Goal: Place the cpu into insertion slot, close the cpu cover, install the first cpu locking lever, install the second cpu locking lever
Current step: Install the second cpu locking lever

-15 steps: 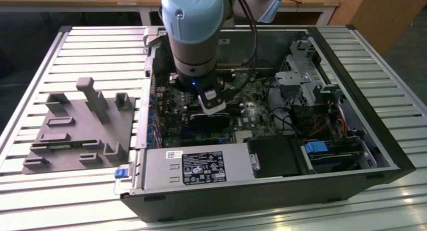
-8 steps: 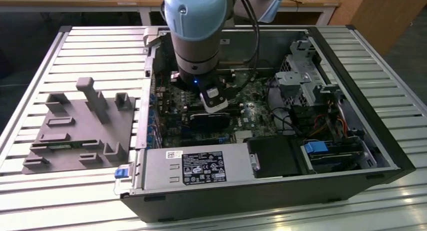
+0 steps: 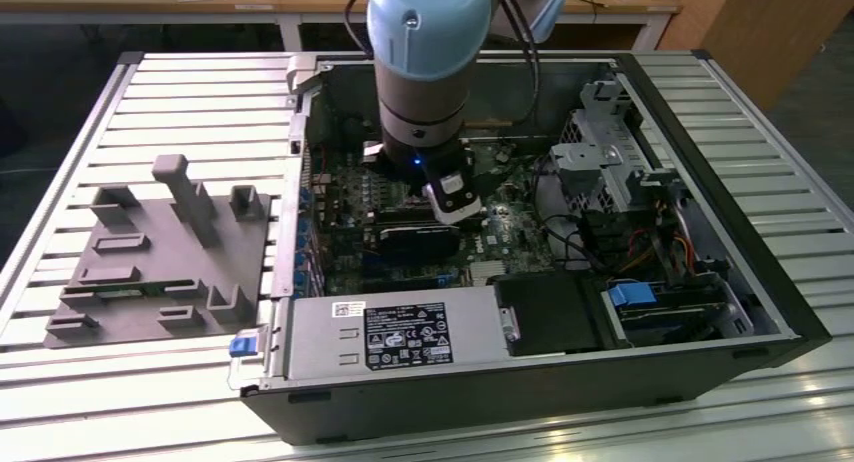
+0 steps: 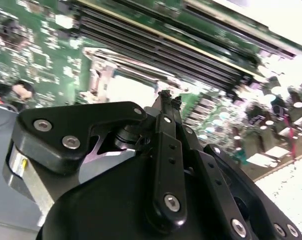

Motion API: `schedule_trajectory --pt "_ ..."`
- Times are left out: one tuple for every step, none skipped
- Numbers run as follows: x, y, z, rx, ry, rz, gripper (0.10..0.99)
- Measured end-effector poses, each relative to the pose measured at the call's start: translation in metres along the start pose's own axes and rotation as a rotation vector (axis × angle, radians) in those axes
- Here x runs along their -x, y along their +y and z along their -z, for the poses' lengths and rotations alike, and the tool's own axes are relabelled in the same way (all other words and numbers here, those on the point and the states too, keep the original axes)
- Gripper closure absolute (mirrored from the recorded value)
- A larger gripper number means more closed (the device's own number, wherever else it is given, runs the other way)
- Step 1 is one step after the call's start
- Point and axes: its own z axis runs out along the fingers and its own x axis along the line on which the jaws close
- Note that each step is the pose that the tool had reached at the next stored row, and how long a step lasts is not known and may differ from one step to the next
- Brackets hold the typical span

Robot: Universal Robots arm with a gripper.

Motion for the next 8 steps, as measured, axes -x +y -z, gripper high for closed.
schedule_trajectory --pt "0.0034 0.0007 -0.0002 0.0 0.0001 0.0 0.984" --pt "0.0067 0.0014 -0.0004 0.0 0.0003 0.0 0.984" --pt "0.01 0.002 -0.0006 0.0 0.0004 0.0 0.984" --pt "0.0125 0.0025 -0.0007 -0.001 0.0005 -0.001 0.984" --pt "0.0141 0.0031 -0.0009 -0.002 0.0003 -0.001 0.984" --pt "0.015 0.0038 -0.0011 -0.005 -0.0001 0.0 0.984" --pt "0.0152 0.0049 -0.0015 -0.009 -0.0009 -0.001 0.984" --pt "0.0152 0.0065 -0.0021 -0.015 -0.0018 0.0 0.984"
